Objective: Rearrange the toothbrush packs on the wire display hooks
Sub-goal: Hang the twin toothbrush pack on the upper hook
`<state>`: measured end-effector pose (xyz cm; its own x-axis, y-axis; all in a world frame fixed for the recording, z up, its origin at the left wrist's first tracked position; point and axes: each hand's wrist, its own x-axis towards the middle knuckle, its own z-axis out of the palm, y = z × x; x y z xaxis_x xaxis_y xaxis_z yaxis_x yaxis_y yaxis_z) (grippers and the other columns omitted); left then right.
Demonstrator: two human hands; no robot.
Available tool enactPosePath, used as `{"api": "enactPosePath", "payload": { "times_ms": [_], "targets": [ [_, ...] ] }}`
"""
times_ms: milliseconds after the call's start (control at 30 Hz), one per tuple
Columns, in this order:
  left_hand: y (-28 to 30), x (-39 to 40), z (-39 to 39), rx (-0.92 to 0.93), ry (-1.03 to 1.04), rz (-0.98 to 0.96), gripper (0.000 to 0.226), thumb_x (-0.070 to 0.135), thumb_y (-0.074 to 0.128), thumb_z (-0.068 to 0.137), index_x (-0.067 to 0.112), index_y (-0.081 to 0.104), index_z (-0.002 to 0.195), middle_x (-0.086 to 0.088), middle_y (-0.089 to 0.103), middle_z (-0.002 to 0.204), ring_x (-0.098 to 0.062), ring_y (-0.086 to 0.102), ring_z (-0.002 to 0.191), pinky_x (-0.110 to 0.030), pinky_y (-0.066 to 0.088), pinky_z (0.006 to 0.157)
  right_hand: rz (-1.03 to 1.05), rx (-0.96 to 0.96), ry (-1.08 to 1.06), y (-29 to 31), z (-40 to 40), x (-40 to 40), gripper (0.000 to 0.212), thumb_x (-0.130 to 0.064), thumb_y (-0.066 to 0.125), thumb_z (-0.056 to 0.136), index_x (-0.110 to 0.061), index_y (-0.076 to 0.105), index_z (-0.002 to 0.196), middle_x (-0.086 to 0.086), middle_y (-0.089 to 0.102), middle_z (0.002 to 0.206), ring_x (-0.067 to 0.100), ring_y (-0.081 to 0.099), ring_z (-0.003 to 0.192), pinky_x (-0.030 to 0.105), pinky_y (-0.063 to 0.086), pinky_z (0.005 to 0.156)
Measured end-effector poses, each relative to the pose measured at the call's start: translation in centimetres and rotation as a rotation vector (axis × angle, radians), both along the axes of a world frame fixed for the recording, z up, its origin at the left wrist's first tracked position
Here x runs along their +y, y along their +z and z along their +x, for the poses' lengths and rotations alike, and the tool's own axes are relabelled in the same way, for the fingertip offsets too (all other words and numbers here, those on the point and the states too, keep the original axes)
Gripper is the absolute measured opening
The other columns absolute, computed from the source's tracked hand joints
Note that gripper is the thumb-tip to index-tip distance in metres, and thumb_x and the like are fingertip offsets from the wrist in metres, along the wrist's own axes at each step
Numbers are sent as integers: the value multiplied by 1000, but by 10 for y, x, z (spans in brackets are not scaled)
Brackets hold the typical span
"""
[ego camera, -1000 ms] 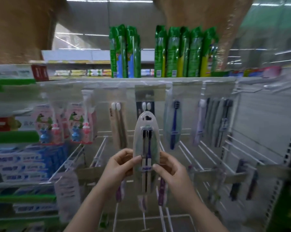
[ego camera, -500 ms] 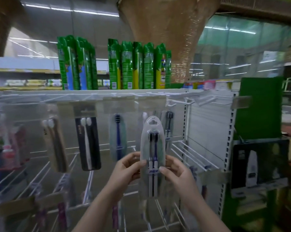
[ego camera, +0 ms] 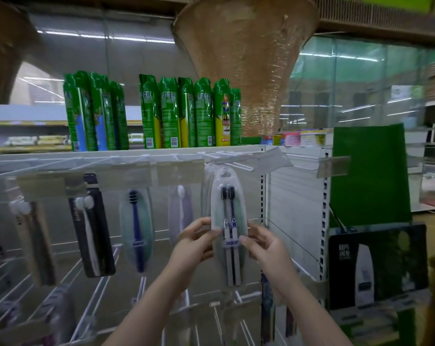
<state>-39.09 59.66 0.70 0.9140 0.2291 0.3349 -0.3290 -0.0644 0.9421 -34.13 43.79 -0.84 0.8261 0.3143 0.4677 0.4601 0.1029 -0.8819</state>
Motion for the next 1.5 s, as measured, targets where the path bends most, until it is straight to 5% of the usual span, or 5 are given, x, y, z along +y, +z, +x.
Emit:
{"api": "enactPosePath", "payload": {
  "times_ms": [333,500,667,1167,1500],
  "targets": [
    [4,-5,22,18,66,-118,10,10,62,88,13,64,98,-7,74,84,-18,68,62,-24,53,54,-14,-32,23,2,25,3,35,-16,60,90,-32,56,121,-12,69,101,-4,65,90,20,53,85],
    [-2,0,37,58,124,-87,9,13,63,89,14,64,98,-8,75,87,-22,69,66,-28,53,58,-90,-27,20,-3,45,11,41,-19,61,90,-25,53,130,-10,68,107,5,64,98,30,52,92],
    [-13,5,47,16,190,-27,17,15,61,91,9,62,106,-11,74,95,-27,70,84,-33,57,69,-27,-16,22,-16,56,24,37,-16,58,92,-22,50,127,-11,62,104,-2,57,93,5,47,72],
    [-24,15,65,15,314,6,7,19,63,89,18,64,96,-9,71,99,-27,65,100,-49,50,94,199,92,-52,-44,64,61,22,-18,53,95,-17,51,118,2,60,111,10,57,100,11,48,79],
    [-3,14,14,-187,564,264,9,14,61,90,22,60,89,6,67,87,-7,64,82,-16,54,69,351,-183,-379,-35,24,62,8,-18,56,92,-18,58,100,-10,60,92,-1,58,82,13,48,71]
  ]
}}
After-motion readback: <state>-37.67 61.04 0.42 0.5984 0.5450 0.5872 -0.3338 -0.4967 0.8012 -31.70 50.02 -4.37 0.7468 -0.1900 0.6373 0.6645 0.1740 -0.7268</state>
